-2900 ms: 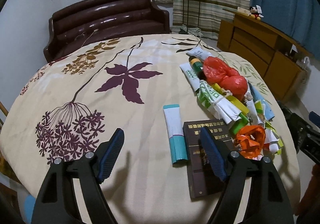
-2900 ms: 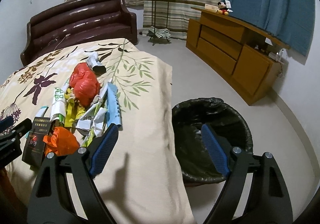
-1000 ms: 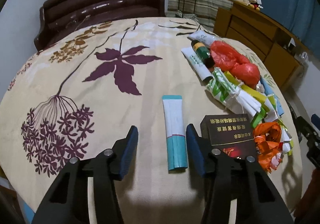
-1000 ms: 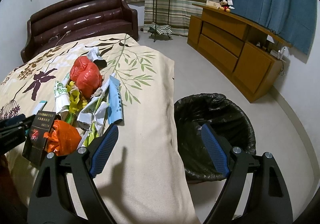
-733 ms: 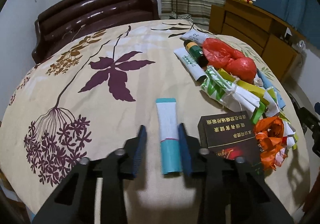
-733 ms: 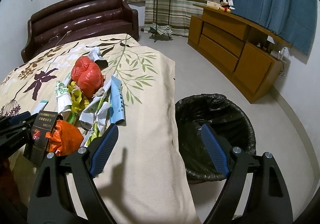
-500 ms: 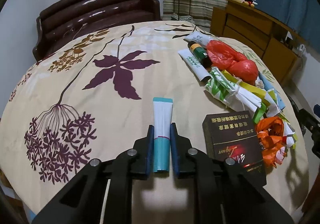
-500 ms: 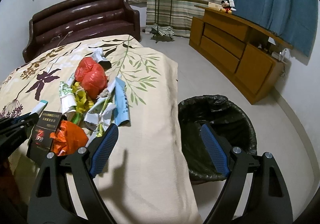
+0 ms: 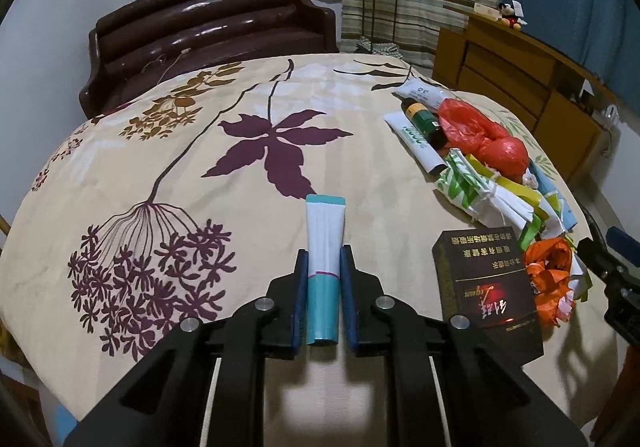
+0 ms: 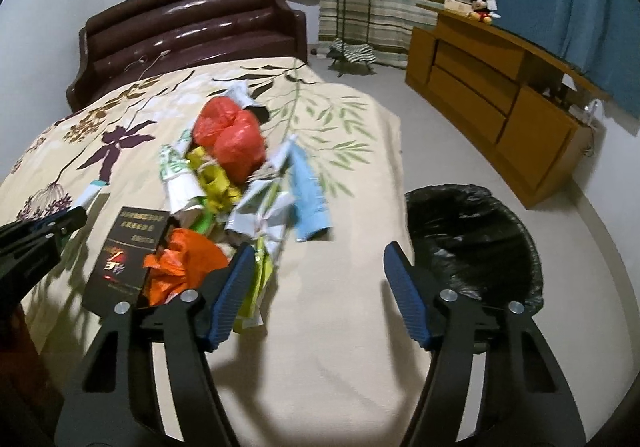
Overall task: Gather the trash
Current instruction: 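Grasp the crumpled white and green paper wrappers with the right gripper while the left holds the tube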
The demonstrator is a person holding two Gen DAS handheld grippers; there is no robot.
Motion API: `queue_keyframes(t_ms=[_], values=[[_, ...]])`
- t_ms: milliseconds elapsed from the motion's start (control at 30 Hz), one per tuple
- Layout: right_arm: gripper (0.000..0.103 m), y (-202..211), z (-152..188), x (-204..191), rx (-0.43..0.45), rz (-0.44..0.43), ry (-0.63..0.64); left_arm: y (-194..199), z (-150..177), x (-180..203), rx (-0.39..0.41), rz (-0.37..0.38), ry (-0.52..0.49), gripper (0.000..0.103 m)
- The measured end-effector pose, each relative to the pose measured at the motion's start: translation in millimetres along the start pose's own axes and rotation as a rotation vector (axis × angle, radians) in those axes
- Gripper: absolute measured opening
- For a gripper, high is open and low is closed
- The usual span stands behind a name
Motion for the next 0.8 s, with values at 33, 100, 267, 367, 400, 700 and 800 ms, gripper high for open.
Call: queue_keyframes(t_ms=[33,100,267,367,400,700,800], values=[[0.065,-0.7,-0.3,-2.8,0.000,-0.004,0.004,-0.1,0.1,-0.3,0.001,-0.002,-0.001,0.017],[0.064,-2.9,-0.2,-8.4,-0.004,-0.008,0.015,-0.1,0.1,-0.3,-0.001,0.003,0.001,0.016],[0.056,-7.5,2.8,-13.6,-0.018,-0.030,0.012,0.4,0.3,0.4,0.001,0.014,-0.001,0.017],[0.054,-7.5,2.6,-14.2,-0.022,-0.038,0.007,-0.3,0.9,1.0,-0.001,0.016,0.001,0.017],[0.054,-7.4,2.5,-14.0,-0.021,-0.037,0.008,-0.4,0.9,0.8,-0.002,0.016,0.003,0.016],[0.055,5.8,-5.6,-13.5,0.016,-0.036,-0.007,3.8,-2.5,-8.2,0.024,-0.010,0.012,0.017],[0.055,4.0,-5.0,-15.0,0.011,-0.037,-0.006,4.3,-2.2,-10.4,0.027,-0.012,0.014,0.017]])
Point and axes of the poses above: each gripper's, at about its wrist camera, not at the fingertips, and y roughly against the way its jaws point, x to its right, z to its underside, the point moved 10 cm from there along -y, roughly the way its jaws point, and after that the axes turned 13 degrees about -z, right-handed, at the moved point
